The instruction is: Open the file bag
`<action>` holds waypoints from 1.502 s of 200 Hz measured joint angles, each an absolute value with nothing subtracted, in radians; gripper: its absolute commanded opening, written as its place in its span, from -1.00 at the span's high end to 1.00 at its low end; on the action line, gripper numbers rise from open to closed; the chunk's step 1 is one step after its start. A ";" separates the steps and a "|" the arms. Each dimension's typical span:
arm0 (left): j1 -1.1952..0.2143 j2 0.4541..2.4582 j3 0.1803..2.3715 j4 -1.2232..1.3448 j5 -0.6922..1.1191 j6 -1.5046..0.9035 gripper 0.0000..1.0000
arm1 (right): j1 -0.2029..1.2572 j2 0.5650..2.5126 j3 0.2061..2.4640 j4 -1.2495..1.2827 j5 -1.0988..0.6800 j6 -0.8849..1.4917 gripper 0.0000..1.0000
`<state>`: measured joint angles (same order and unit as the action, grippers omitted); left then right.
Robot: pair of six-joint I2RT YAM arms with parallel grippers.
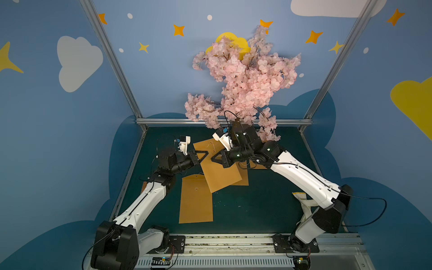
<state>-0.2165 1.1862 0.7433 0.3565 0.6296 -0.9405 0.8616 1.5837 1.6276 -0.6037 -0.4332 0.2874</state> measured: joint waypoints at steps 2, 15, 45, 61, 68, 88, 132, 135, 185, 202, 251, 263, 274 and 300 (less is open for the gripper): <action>-0.215 1.188 0.745 0.360 0.628 -0.944 0.95 | 0.862 1.578 1.619 -0.602 -0.433 0.289 1.00; -0.204 1.201 0.752 0.378 0.622 -0.966 0.95 | 0.862 1.541 1.572 -0.599 -0.418 0.295 1.00; -0.179 1.205 0.759 0.427 0.633 -1.014 0.95 | 0.848 1.465 1.496 -0.594 -0.366 0.304 1.00; -0.169 1.204 0.761 0.445 0.645 -1.030 0.95 | 0.832 1.431 1.470 -0.593 -0.348 0.307 1.00; -0.165 1.204 0.761 0.451 0.650 -1.037 0.95 | 0.823 1.420 1.464 -0.595 -0.340 0.307 1.00; -0.155 1.203 0.761 0.461 0.662 -1.047 0.95 | 0.785 1.393 1.460 -0.603 -0.334 0.306 1.00; -0.154 1.134 0.703 0.488 0.716 -1.060 0.95 | 0.677 1.400 1.502 -0.635 -0.334 0.274 1.00; -0.155 1.126 0.695 0.489 0.719 -1.060 0.95 | 0.673 1.404 1.509 -0.639 -0.334 0.272 1.00; -0.165 0.981 0.593 0.439 0.724 -1.053 0.95 | 0.681 1.477 1.637 -0.674 -0.370 0.229 0.78; -0.165 0.968 0.600 0.417 0.710 -1.043 0.95 | 0.719 1.490 1.640 -0.690 -0.376 0.216 0.76; -0.165 1.015 0.651 0.390 0.696 -1.028 0.95 | 0.816 1.515 1.606 -0.744 -0.375 0.196 0.54; -0.165 1.025 0.657 0.390 0.696 -1.028 0.95 | 0.822 1.524 1.604 -0.756 -0.371 0.192 0.51; -0.165 1.029 0.657 0.390 0.696 -1.027 0.95 | 0.830 1.533 1.604 -0.765 -0.363 0.187 0.50; -0.165 1.032 0.657 0.390 0.696 -1.025 0.95 | 0.848 1.568 1.620 -0.802 -0.321 0.170 0.48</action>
<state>-0.1646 1.0325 0.6571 0.3901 0.6964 -1.0252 0.8478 1.5681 1.6196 -0.8024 -0.3214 0.1703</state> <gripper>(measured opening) 0.047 0.258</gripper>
